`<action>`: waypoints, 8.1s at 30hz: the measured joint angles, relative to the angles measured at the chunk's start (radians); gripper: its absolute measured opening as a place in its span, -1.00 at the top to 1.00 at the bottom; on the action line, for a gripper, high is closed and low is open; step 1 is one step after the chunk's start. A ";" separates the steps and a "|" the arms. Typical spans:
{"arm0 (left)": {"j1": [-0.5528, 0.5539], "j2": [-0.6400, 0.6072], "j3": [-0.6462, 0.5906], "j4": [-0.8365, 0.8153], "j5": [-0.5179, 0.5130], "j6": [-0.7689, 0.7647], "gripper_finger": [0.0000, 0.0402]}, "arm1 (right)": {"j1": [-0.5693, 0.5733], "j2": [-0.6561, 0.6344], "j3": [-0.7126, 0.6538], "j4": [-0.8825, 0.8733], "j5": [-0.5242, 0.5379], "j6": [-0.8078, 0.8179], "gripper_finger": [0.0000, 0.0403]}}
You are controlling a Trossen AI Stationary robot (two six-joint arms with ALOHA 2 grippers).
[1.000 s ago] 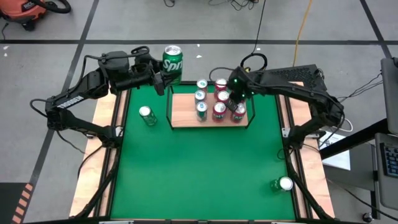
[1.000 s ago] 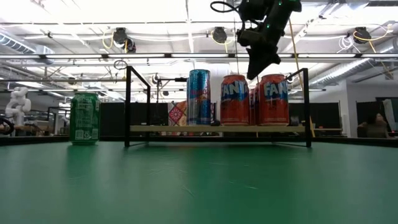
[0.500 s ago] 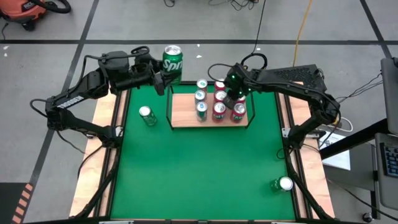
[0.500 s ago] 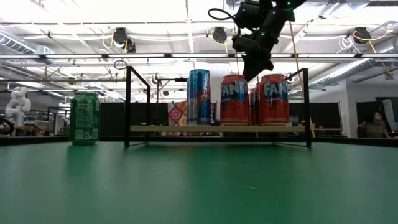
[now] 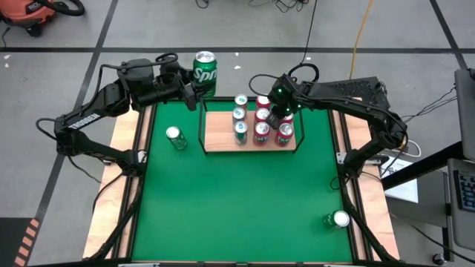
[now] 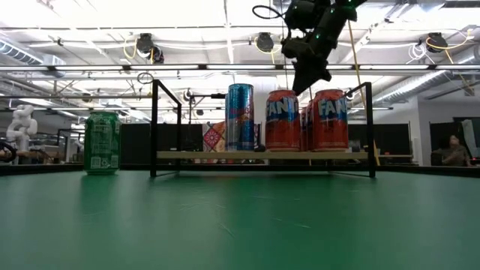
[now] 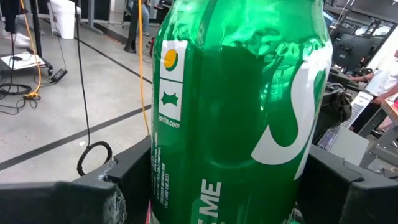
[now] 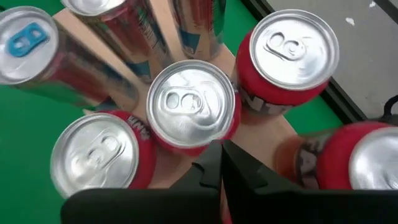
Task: Place canned beverage on shelf
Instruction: Put the green soda can on the shelf
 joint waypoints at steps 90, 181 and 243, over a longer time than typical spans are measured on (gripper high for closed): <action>0.011 0.199 0.000 0.513 0.248 0.006 -0.44 | 0.147 0.106 0.568 0.547 -0.419 0.208 -0.77; 0.156 0.055 0.032 -0.105 0.640 -0.015 -0.84 | 0.197 0.215 0.600 0.221 -0.441 -0.052 -0.45; 0.243 0.065 -0.078 -0.193 0.597 0.325 -0.37 | 0.157 0.039 0.599 -0.377 -0.226 -0.054 -0.71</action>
